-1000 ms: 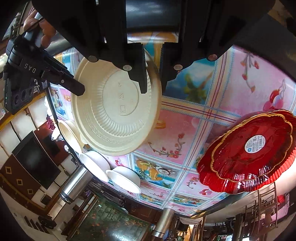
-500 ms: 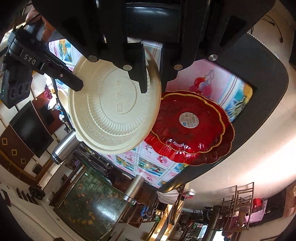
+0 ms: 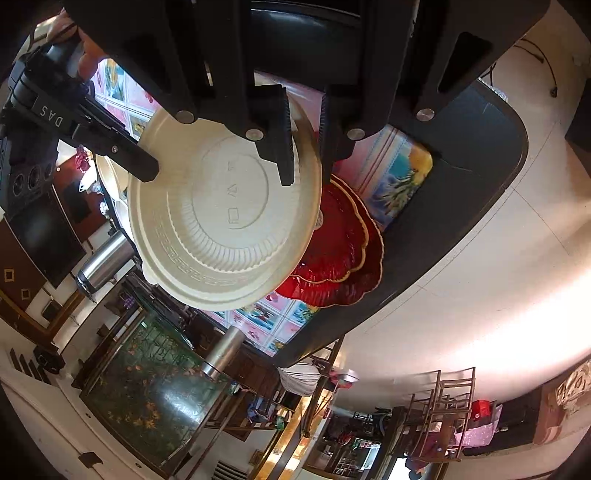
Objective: Organize plates and bowls
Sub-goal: 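Carry the cream plate with both grippers over the red plate stack, then lower the cream plate into the red plates and open both grippers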
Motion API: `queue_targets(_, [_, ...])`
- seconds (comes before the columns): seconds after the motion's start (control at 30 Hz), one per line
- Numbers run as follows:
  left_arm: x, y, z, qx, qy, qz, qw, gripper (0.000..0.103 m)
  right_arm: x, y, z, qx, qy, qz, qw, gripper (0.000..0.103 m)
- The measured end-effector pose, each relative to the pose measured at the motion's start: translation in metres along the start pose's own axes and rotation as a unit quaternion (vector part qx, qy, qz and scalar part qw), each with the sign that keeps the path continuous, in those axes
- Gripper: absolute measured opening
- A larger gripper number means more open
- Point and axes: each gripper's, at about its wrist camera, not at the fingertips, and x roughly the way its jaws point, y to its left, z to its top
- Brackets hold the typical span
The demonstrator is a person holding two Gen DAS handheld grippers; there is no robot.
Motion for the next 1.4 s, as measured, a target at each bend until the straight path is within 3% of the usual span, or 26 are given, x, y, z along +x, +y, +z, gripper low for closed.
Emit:
queue_targets(0.47, [0.026,0.012,0.031,-0.012,-0.006,0.033,0.9994,0.01,0.037,0.015,0.025,-0.014,0.007,0.006,1.0,0.009])
queue_targets(0.67, [0.044,0.014,0.036,-0.017,0.014,0.047,0.9987,0.01,0.057,0.01,0.037,-0.021,0.013,0.011,1.0,0.009])
queue_targets(0.9, [0.059,0.003,0.04,-0.009,0.027,0.066,0.9974,0.01,0.074,-0.01,0.045,-0.015,0.024,0.025,0.999,0.009])
queue_targets(1.2, [0.078,-0.009,0.039,0.003,0.035,0.101,0.9942,0.01,0.094,-0.057,0.047,0.037,0.031,0.06,0.997,0.012])
queue_targets(1.37, [0.085,-0.008,0.036,-0.005,0.053,0.109,0.9927,0.022,0.094,-0.06,0.046,0.03,0.021,0.053,0.998,0.013])
queue_targets(1.4, [0.086,-0.008,0.036,-0.006,0.057,0.111,0.9922,0.031,0.095,-0.06,0.046,0.027,0.021,0.05,0.998,0.013])
